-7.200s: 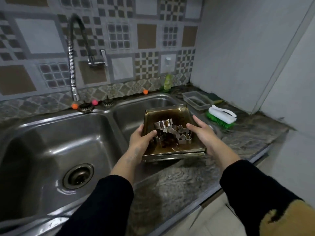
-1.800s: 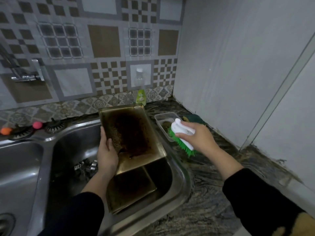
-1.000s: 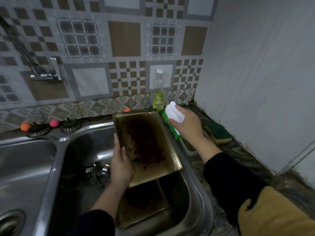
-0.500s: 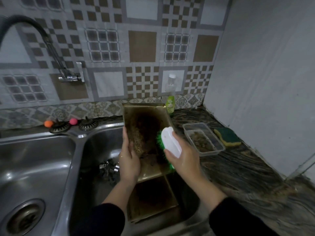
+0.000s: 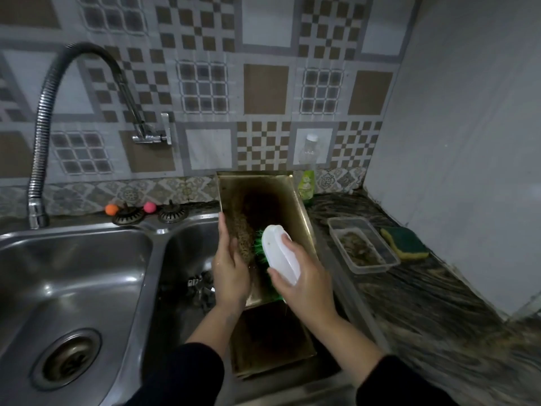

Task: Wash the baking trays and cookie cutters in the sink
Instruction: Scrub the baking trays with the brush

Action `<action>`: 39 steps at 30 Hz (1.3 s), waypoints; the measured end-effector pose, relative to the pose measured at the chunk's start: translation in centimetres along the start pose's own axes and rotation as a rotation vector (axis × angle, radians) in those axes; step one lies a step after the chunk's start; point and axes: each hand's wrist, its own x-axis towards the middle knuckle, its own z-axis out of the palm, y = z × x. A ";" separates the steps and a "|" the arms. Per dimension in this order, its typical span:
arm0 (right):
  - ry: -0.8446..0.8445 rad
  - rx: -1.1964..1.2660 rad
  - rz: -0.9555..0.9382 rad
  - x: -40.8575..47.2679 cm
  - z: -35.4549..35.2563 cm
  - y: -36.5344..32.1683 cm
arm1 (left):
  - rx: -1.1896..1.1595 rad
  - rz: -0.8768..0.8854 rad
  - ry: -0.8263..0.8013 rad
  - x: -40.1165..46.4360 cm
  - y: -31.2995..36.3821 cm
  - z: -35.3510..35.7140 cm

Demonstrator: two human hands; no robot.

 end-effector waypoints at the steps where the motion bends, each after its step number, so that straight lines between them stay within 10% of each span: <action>1: 0.009 -0.002 -0.001 0.3 0.3 -0.4 | 0.017 0.004 0.000 0.0 -0.1 -0.1; 26: -0.007 0.014 0.056 9.5 3.2 -6.7 | -0.113 -0.117 -0.045 -0.9 0.0 -1.9; 39: -0.067 0.297 0.201 6.6 2.9 -5.1 | 0.260 -0.060 -0.001 -0.8 0.3 -4.0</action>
